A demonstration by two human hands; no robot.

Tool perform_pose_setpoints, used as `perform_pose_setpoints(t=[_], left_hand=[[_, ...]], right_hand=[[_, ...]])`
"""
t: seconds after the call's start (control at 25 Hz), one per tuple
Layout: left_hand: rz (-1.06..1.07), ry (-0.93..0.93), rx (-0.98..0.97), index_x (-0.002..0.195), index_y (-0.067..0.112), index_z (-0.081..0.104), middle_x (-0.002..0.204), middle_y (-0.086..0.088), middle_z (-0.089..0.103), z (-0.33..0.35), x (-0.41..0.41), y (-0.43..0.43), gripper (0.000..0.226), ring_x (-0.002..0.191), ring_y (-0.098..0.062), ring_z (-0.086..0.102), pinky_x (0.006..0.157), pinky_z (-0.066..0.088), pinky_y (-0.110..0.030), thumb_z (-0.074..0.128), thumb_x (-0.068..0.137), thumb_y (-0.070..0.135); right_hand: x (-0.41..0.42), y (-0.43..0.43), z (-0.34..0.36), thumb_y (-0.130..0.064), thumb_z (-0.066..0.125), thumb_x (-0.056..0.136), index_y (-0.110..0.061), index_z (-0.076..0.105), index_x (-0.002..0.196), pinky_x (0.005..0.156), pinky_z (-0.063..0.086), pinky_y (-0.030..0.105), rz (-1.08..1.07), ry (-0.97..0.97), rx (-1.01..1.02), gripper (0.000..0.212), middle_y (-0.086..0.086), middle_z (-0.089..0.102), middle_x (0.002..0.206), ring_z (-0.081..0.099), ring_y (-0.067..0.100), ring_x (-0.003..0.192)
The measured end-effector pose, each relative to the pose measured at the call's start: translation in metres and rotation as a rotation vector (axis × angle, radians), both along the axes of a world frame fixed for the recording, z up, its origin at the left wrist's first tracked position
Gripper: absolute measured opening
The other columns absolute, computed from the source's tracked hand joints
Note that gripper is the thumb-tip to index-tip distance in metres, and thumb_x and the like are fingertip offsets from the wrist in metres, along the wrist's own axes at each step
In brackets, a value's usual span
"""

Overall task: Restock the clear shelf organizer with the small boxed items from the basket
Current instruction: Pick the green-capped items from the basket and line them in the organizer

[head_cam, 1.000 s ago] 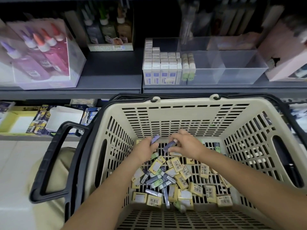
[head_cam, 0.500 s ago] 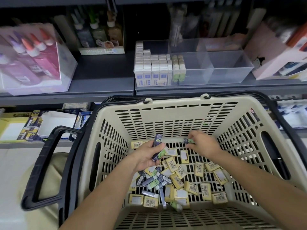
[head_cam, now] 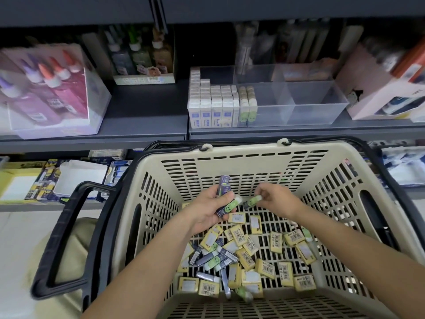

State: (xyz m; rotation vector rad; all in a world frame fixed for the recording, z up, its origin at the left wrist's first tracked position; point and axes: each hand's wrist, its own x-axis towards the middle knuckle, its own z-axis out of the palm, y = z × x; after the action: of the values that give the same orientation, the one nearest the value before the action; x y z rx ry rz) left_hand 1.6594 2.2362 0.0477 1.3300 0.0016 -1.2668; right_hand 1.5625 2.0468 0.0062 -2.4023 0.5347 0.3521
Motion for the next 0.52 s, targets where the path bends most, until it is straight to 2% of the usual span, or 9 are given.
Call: perform_pose_setpoints(t=[0.08, 0.16, 0.28, 0.4, 0.52], left_hand=[[-0.044, -0.095, -0.028, 0.098, 0.014, 0.052, 0.080, -0.002, 0.060, 0.016, 0.003, -0.003, 0.008, 0.068, -0.013, 0.059, 0.050, 0.042, -0.020, 0.056, 0.091, 0.010], [-0.042, -0.171, -0.073, 0.095, 0.015, 0.052, 0.078, 0.000, 0.062, 0.034, 0.008, -0.005, 0.008, 0.065, -0.010, 0.061, 0.052, 0.043, -0.019, 0.056, 0.091, 0.010], [-0.006, -0.309, -0.131, 0.095, 0.014, 0.051, 0.082, -0.002, 0.058, 0.058, 0.018, -0.007, 0.009, 0.069, -0.012, 0.057, 0.050, 0.044, -0.018, 0.056, 0.091, 0.009], [-0.014, -0.542, -0.096, 0.094, 0.018, 0.052, 0.092, -0.007, 0.052, 0.078, 0.031, -0.016, 0.009, 0.079, -0.018, 0.054, 0.053, 0.045, -0.019, 0.058, 0.090, 0.013], [0.018, -0.756, -0.097, 0.089, 0.016, 0.050, 0.089, -0.008, 0.052, 0.097, 0.047, -0.028, 0.011, 0.058, -0.009, 0.051, 0.054, 0.044, -0.023, 0.060, 0.089, 0.018]], right_hand=[[0.007, 0.002, 0.032, -0.013, 0.066, 0.082, -0.026, 0.061, 0.085, 0.070, 0.055, 0.027, -0.042, -0.098, 0.266, 0.015, -0.007, 0.067, 0.081, 0.066, 0.013, 0.078], [0.011, 0.002, 0.061, -0.007, 0.067, 0.081, -0.026, 0.064, 0.088, 0.077, 0.054, 0.027, -0.062, -0.203, 0.406, 0.021, -0.002, 0.069, 0.084, 0.067, 0.011, 0.078], [0.014, 0.000, 0.094, -0.003, 0.070, 0.077, -0.021, 0.066, 0.097, 0.080, 0.052, 0.018, -0.113, -0.322, 0.424, 0.026, 0.002, 0.068, 0.086, 0.067, 0.010, 0.078], [0.019, -0.008, 0.123, -0.006, 0.072, 0.075, -0.023, 0.069, 0.086, 0.076, 0.052, 0.013, -0.138, -0.415, 0.361, 0.020, 0.000, 0.070, 0.083, 0.066, 0.007, 0.076], [0.032, -0.028, 0.151, -0.010, 0.071, 0.078, -0.028, 0.068, 0.081, 0.078, 0.055, 0.023, -0.179, -0.512, 0.345, 0.019, 0.004, 0.071, 0.082, 0.067, 0.011, 0.076]])
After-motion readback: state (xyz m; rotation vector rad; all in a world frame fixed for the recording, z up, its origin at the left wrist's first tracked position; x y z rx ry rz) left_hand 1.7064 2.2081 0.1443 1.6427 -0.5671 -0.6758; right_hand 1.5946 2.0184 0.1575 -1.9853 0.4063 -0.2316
